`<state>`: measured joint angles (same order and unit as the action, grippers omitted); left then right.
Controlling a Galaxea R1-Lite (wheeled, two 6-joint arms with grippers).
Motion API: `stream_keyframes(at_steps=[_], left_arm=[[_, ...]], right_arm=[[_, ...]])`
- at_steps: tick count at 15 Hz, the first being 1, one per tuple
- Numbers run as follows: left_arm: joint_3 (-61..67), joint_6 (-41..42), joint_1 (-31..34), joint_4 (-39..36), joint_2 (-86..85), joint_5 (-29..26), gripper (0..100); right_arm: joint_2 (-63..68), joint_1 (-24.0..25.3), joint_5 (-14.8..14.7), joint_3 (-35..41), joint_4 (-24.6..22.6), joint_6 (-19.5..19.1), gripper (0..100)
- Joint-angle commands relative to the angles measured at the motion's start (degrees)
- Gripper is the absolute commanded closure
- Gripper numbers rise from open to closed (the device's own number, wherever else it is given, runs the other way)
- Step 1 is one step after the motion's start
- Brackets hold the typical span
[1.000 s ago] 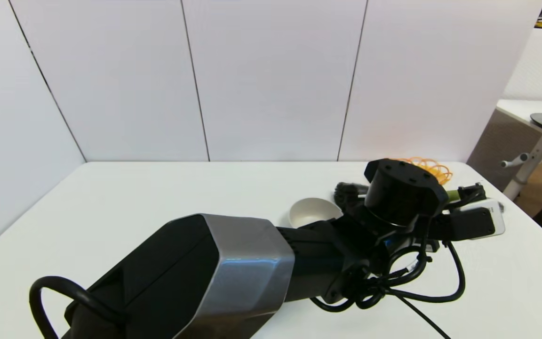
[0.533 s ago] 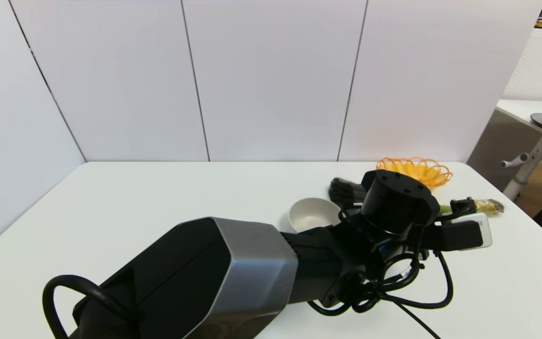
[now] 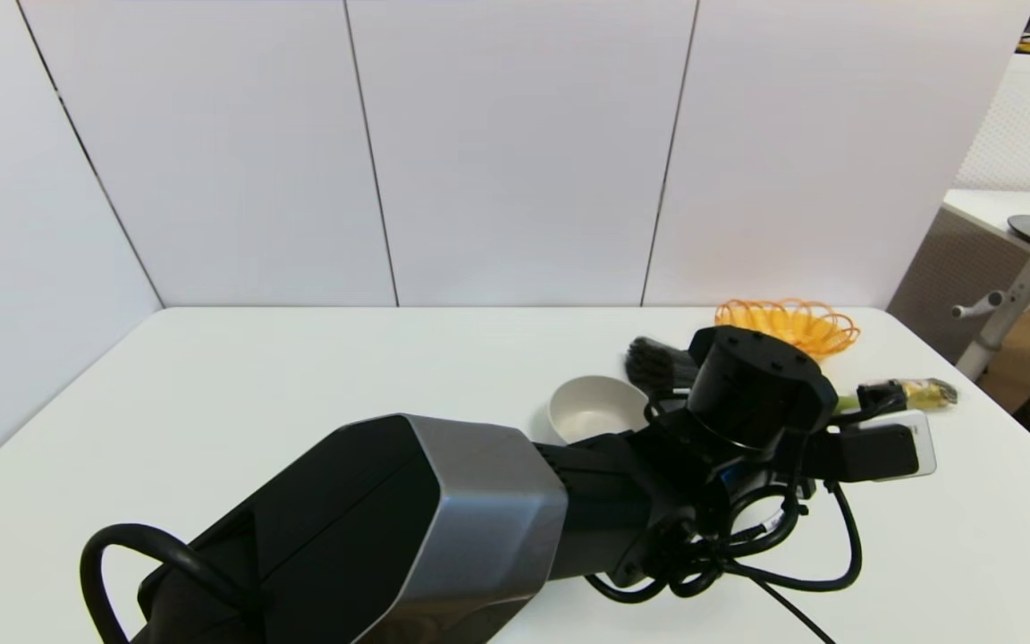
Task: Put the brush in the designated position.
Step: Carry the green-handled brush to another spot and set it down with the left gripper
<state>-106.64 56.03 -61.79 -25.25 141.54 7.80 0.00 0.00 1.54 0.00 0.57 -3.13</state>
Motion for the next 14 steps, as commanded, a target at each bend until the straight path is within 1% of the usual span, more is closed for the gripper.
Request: stream_keyframes(at_steps=[1, 4, 5, 14], left_arm=[[0.8, 0.3, 0.0, 0.9, -0.7, -1.3, 100], [1.6, 0.5, 0.0, 3.1, -1.6, -1.3, 100], [2.5, 0.4, 0.0, 3.0, -1.8, -1.2, 0], [2.5, 0.3, 0.8, 3.0, -4.1, -1.2, 0]], right_arm=[[0.1, 0.0, 0.0, 0.1, 0.0, 0.0, 0], [0.1, 0.0, 0.0, 0.1, 0.0, 0.0, 0], [0.1, 0.0, 0.0, 0.1, 0.0, 0.0, 0], [0.1, 0.0, 0.0, 0.1, 0.0, 0.1, 0]])
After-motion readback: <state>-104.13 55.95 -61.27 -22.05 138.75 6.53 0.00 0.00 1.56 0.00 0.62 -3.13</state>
